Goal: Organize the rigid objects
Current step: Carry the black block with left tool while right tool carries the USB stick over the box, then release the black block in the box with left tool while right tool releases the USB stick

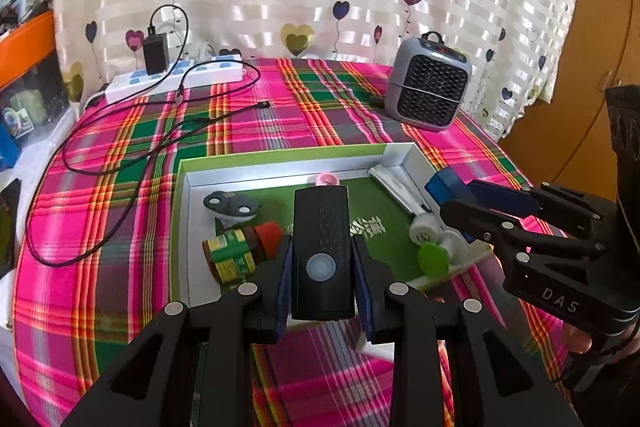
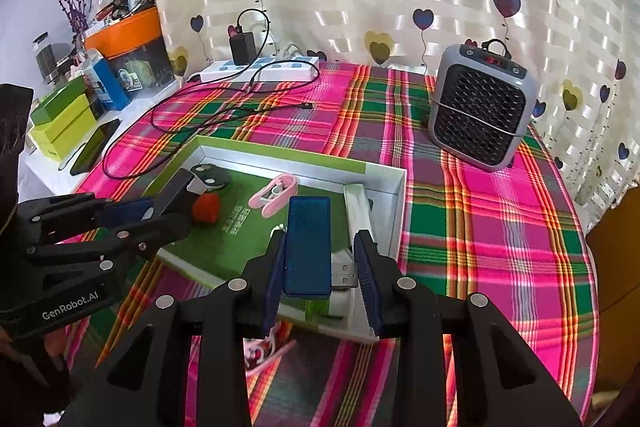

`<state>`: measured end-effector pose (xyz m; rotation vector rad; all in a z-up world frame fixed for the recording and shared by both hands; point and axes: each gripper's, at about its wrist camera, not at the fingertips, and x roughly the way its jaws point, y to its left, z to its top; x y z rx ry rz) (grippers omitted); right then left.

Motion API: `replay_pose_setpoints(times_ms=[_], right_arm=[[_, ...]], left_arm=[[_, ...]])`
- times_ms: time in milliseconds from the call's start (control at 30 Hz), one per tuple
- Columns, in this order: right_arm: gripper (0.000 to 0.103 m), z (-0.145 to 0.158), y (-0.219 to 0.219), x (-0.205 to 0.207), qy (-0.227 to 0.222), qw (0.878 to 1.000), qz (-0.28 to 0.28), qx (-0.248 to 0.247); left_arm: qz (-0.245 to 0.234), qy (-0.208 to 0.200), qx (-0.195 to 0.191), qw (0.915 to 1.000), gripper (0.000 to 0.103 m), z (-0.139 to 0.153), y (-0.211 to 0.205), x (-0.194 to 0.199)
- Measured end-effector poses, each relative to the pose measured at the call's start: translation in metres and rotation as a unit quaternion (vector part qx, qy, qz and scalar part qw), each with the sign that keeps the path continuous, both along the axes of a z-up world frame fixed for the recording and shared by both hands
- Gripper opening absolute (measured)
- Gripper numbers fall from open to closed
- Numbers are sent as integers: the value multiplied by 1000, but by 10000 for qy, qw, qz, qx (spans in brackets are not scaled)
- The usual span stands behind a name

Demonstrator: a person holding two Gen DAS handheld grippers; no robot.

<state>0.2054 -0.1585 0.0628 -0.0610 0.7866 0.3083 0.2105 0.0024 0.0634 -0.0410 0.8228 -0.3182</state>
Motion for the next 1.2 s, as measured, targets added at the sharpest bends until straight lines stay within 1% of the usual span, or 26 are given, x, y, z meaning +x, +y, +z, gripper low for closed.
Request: replay_pose_setpoints(times_ms=[367,667,1200], right_arm=[[35,-12,3,32,173,9998,-96,82],[35,-23,10,52,302,9995,-106,58],[35,-44,16,74,517,9986,-139,17]], left_arm=[[-54,159,-55,9998,26,-9,-1,36],[38,274,35,9996,26,-20,1,60],[29,423,156,9990,26,-36,-4,80]])
